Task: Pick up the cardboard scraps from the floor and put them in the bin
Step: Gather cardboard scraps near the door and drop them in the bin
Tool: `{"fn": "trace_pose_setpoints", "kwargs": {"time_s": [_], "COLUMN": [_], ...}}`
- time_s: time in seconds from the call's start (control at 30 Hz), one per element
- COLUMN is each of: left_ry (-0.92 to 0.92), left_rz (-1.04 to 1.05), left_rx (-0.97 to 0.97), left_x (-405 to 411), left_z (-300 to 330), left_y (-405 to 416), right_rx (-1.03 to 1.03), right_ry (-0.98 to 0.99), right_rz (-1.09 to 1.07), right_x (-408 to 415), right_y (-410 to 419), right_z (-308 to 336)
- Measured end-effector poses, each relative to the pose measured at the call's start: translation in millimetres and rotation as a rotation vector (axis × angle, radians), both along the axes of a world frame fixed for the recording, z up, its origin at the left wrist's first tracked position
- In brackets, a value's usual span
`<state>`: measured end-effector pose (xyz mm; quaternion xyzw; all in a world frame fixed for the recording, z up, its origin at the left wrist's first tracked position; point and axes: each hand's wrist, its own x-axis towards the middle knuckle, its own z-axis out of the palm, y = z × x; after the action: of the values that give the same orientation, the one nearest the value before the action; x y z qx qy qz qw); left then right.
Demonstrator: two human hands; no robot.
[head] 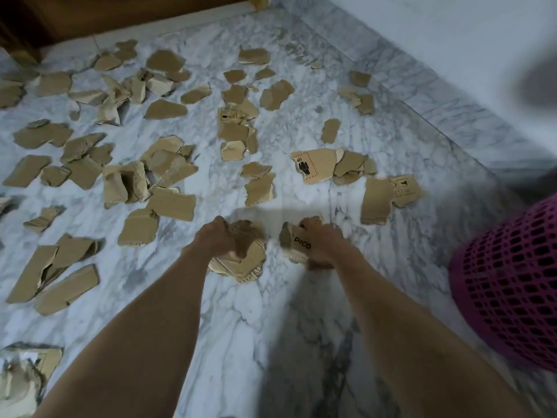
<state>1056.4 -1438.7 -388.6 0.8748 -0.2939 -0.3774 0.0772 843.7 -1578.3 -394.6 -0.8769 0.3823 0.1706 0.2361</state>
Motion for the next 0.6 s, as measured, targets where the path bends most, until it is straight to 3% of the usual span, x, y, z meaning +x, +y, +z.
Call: {"fn": "trace_pose_setpoints", "kwargs": {"time_s": [0.1,0.27,0.43,0.6], "left_ry": [0.057,0.090,-0.129,-0.097], "left_rz": [-0.071,-0.068,-0.222,-0.377], "left_rx": [0.036,-0.103,-0.057,-0.040], "left_x": [0,8,8,11], "left_z": [14,18,6,-4], "left_y": [-12,-47,-96,-122], "right_rx": [-0.103,-0.322,-0.312,-0.170], "right_ry": [0.018,0.140,0.191,0.271], "right_rz": [0.035,0.161,0.189,-0.040], "right_x": [-3,-3,-8,-19], "right_y": [-1,-4,-10,-12], "right_z": [2,5,9,21]}}
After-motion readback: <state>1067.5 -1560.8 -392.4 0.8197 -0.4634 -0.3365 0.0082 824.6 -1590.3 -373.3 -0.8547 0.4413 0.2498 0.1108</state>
